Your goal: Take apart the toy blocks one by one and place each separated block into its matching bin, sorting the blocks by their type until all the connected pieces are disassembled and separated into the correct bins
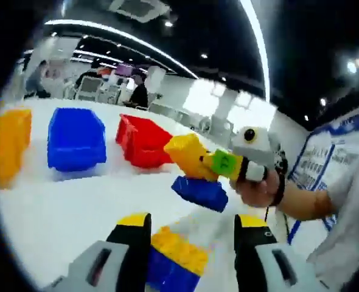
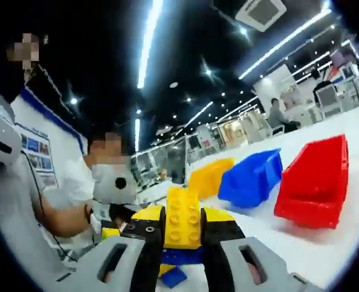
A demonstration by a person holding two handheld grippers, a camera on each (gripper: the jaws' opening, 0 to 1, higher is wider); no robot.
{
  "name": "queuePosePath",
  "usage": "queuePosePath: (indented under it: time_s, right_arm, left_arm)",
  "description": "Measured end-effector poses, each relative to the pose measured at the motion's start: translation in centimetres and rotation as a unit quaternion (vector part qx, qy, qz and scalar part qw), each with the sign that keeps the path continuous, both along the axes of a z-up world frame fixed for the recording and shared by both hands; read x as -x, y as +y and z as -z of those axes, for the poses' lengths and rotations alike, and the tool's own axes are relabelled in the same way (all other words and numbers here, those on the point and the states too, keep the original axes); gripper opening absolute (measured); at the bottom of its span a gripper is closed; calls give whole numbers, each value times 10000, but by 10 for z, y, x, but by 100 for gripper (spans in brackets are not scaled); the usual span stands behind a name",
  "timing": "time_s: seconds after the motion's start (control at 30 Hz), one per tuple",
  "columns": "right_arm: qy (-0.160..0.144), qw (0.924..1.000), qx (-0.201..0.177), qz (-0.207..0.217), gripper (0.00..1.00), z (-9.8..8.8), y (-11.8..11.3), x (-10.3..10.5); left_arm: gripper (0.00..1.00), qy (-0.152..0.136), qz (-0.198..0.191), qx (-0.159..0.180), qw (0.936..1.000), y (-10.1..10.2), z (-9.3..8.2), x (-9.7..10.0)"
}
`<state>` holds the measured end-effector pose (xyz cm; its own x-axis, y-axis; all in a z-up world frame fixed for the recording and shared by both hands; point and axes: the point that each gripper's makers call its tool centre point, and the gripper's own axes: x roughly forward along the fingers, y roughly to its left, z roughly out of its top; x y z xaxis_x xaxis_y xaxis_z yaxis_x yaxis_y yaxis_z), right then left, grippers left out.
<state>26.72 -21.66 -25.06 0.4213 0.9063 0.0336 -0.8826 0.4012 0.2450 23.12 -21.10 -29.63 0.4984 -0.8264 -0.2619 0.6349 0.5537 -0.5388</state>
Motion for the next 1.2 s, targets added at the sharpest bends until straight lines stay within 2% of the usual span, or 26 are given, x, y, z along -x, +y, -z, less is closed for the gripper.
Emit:
queuePosePath:
  time_s: [0.03, 0.13, 0.2, 0.23, 0.27, 0.3, 0.33, 0.37, 0.47, 0.5, 0.57, 0.6, 0.63, 0.7, 0.73, 0.97, 1.0, 1.07, 1.13, 1.2]
  right_arm:
    - [-142, 9998, -26, 103, 24, -4, 3, 2]
    - [-190, 9995, -211, 105, 23, -9, 7, 9]
    - [-188, 9992, -361, 23, 23, -12, 9, 13]
    - [-172, 9992, -360, 36, 23, -11, 9, 14]
    - [-141, 9992, -367, 56, 23, -10, 8, 13]
    - [-81, 9993, -370, 65, 23, -7, 8, 13]
    - [-85, 9992, -384, 71, 23, -7, 7, 13]
    - [-72, 9992, -375, 77, 23, -6, 5, 13]
    - [85, 9988, -490, 26, 23, -6, 1, 14]
    - [176, 9983, -548, -4, 23, -5, 1, 14]
    - [544, 9950, -835, -65, 23, -3, -1, 13]
    - [886, 9886, -1217, -39, 23, -5, -5, 10]
    - [1289, 9783, -1611, -200, 22, -8, -7, 9]
    - [1616, 9687, -1877, -152, 22, -3, -12, 4]
    - [1699, 9661, -1938, -133, 22, -2, -13, 4]
    - [1647, 9685, -1862, -121, 23, -1, -14, 5]
    - [1560, 9687, -1931, -17, 23, -8, -25, 0]
    - [1433, 9712, -1896, 155, 23, -10, -38, -5]
    - [1379, 9729, -1845, 218, 23, -9, -44, -4]
    - [1259, 9783, -1616, 299, 23, -4, -47, -3]
  left_arm:
    - [56, -15, -104, 74, 9999, -2, -2, -1]
    - [54, -85, -433, 196, 9988, -6, -6, -5]
    - [45, -121, -536, 238, 9982, -5, -8, -8]
    - [41, -92, -374, 351, 9986, -9, -10, -5]
    - [33, -28, -215, 416, 9989, -13, -12, 0]
    - [30, -114, -116, 430, 9989, -15, -14, 1]
    - [30, -200, -213, 222, 9993, -13, -11, -2]
    - [28, -367, -143, 77, 9992, -14, -10, -1]
    - [27, -235, -83, 182, 9995, -14, -11, 1]
    - [27, -246, -52, 136, 9996, -14, -10, 1]
    - [26, -227, 20, 73, 9997, -13, -9, 2]
    - [21, -224, 178, -175, 9994, -11, -2, 5]
    - [18, -317, -34, -196, 9993, -10, -3, -1]
    - [18, -70, 65, 79, 9999, -14, -5, 1]
    - [17, -130, 53, -17, 9999, -13, -3, 0]
    - [18, -299, -63, -105, 9995, -11, -7, -6]
    - [18, -317, -239, -48, 9992, 1, -10, -14]
    - [18, -300, -511, 27, 9982, 16, -13, -24]
    - [18, -336, -647, 101, 9973, 25, -16, -29]
    - [18, -441, -892, 153, 9949, 36, -21, -40]
